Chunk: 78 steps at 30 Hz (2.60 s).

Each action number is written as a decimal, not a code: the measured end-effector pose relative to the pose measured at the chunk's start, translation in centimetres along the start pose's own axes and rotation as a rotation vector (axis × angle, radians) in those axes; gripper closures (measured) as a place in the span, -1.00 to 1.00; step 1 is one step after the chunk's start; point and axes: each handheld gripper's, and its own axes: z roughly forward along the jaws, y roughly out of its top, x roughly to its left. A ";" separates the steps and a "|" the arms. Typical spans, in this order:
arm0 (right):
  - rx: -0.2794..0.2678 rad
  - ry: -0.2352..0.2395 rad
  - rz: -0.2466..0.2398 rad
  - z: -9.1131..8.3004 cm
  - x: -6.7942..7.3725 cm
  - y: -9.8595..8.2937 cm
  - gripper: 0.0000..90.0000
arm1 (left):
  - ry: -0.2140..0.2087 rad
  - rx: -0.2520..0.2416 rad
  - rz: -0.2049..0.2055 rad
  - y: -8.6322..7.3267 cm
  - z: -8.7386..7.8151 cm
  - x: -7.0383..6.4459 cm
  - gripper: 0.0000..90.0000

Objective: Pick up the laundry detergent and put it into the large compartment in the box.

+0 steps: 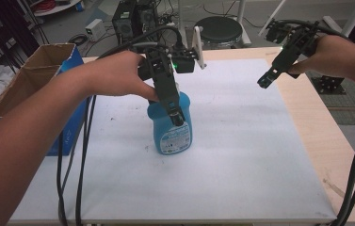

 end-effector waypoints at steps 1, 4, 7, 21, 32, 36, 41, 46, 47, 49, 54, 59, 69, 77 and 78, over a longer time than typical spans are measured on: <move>0.000 0.000 0.000 0.0 0.0 0.0 -0.94 | 0.000 0.000 0.000 0.0 0.0 0.0 -0.95; -0.001 0.000 0.000 0.1 0.0 0.0 -0.94 | -0.002 0.004 -0.002 0.0 0.3 0.0 -0.95; -0.002 0.001 -0.001 0.1 0.0 0.1 -0.94 | -0.001 0.005 -0.006 -0.1 0.3 0.1 -0.95; -0.005 0.003 -0.004 0.2 -0.1 0.1 -0.94 | -0.004 0.007 -0.001 -0.1 0.6 0.2 -0.74; -0.006 0.004 -0.003 0.2 0.0 0.2 -0.94 | -0.008 -0.006 -0.006 -0.3 0.4 0.2 -0.49; -0.005 0.003 -0.010 0.2 0.0 0.2 -0.94 | 0.002 0.004 -0.009 -0.3 0.4 0.2 -0.48; -0.007 0.005 -0.006 0.2 0.1 0.3 -0.94 | 0.008 0.000 -0.009 -0.2 0.5 0.1 -0.41; -0.007 0.005 -0.009 0.2 0.0 0.2 -0.94 | 0.010 0.010 -0.007 -0.1 0.6 0.1 -0.33; -0.008 0.004 -0.006 0.2 0.0 0.2 -0.94 | 0.010 0.010 -0.007 -0.1 0.6 0.1 -0.33; -0.009 0.005 -0.004 0.1 0.0 0.2 -0.94 | -0.008 0.000 -0.001 -0.1 0.4 0.1 -0.21; -0.009 0.004 -0.003 0.1 0.0 0.2 -0.94 | -0.005 0.002 -0.001 -0.2 0.4 0.0 -0.16; -0.014 0.006 -0.007 0.1 0.0 0.2 -0.94 | 0.000 0.004 -0.001 -0.2 0.4 -0.1 -0.16; -0.014 0.004 0.001 -0.2 0.0 -0.1 -0.94 | 0.036 -0.025 -0.084 -1.0 -2.5 -0.1 -0.16; -0.020 0.004 -0.001 -0.4 0.1 -0.2 -0.94 | 0.065 -0.048 -0.139 -2.8 -8.0 -0.1 -0.16; -0.019 0.004 -0.002 -0.5 0.1 -0.2 -0.94 | 0.071 -0.047 -0.141 -3.1 -8.8 -0.1 -0.16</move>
